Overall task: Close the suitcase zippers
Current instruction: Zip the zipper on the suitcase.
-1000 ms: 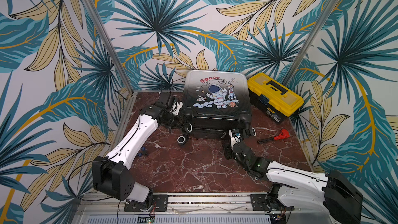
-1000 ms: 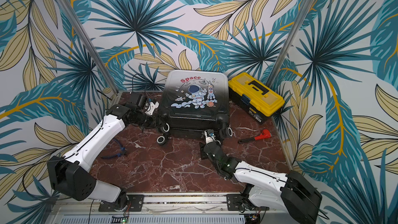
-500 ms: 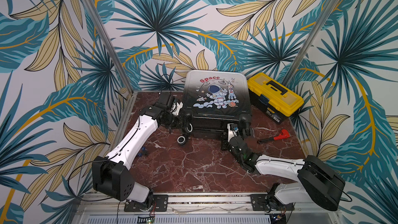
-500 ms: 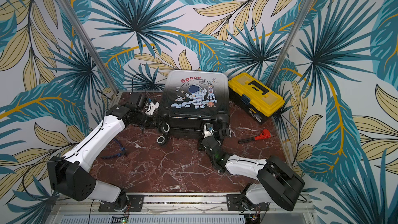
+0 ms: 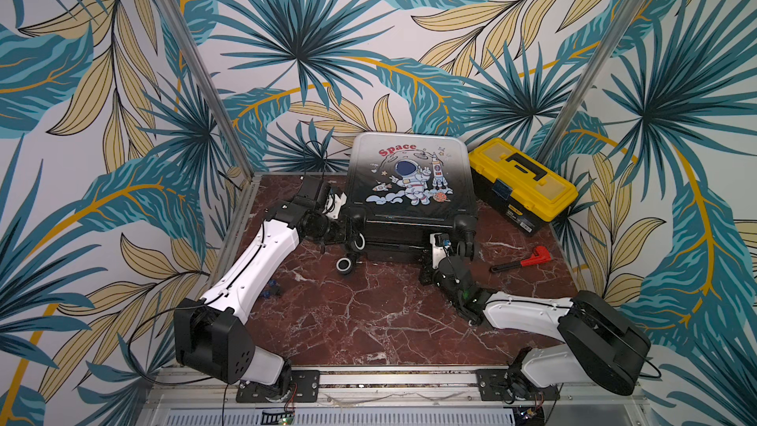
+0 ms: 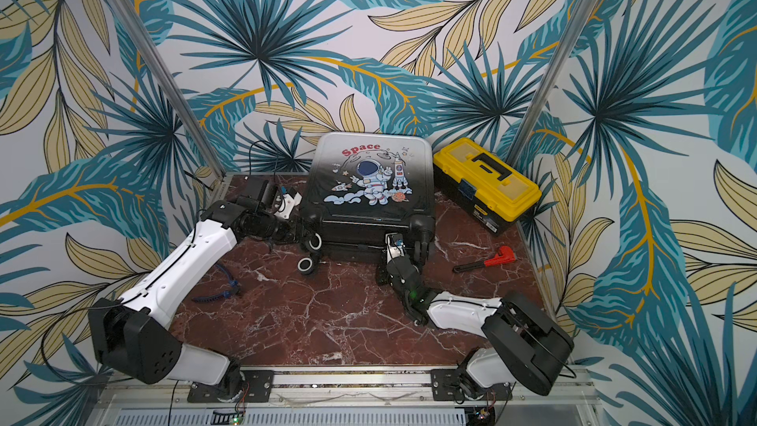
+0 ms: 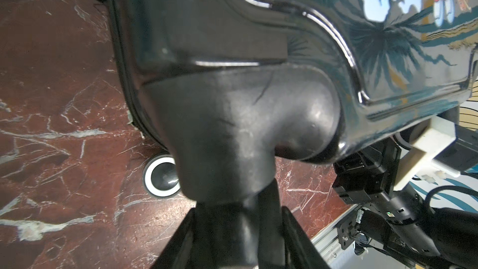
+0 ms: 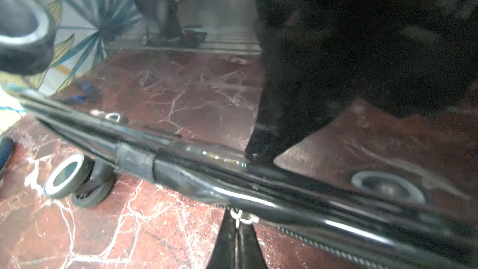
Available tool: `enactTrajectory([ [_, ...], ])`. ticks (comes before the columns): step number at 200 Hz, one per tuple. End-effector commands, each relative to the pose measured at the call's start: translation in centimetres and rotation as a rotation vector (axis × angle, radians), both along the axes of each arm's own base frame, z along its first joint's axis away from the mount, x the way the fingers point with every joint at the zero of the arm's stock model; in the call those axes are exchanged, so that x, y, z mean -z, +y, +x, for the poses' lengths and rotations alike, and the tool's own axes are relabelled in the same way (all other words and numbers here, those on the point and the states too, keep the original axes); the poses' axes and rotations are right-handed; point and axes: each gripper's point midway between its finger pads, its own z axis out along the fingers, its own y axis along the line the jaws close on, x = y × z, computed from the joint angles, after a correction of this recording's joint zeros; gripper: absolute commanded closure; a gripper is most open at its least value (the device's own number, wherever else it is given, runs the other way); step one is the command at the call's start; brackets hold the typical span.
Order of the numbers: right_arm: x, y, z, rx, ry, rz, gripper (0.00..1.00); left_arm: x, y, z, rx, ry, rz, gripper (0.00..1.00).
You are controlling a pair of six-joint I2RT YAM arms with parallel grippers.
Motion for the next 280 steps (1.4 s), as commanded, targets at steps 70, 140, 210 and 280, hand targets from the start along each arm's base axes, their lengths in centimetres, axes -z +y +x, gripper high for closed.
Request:
enactTrajectory([
  [70,-5.5,15.4,-5.1,-0.639,-0.079,0.105,1.00,-1.2,-3.7,-2.9,0.170,0.042,-0.110,0.67],
  [140,-9.9,16.1,-6.4,-0.685,-0.081,0.414,1.00,-5.5,-5.2,-4.2,0.210,0.006,-0.232,0.69],
  [210,0.3,3.6,-4.4,-0.201,0.143,-0.128,1.00,-5.1,2.6,-0.6,-0.034,-0.137,-0.026,0.72],
  [280,1.3,2.5,-4.8,-0.211,0.209,-0.234,1.00,-4.5,2.3,-0.1,-0.021,-0.112,-0.032,0.72],
])
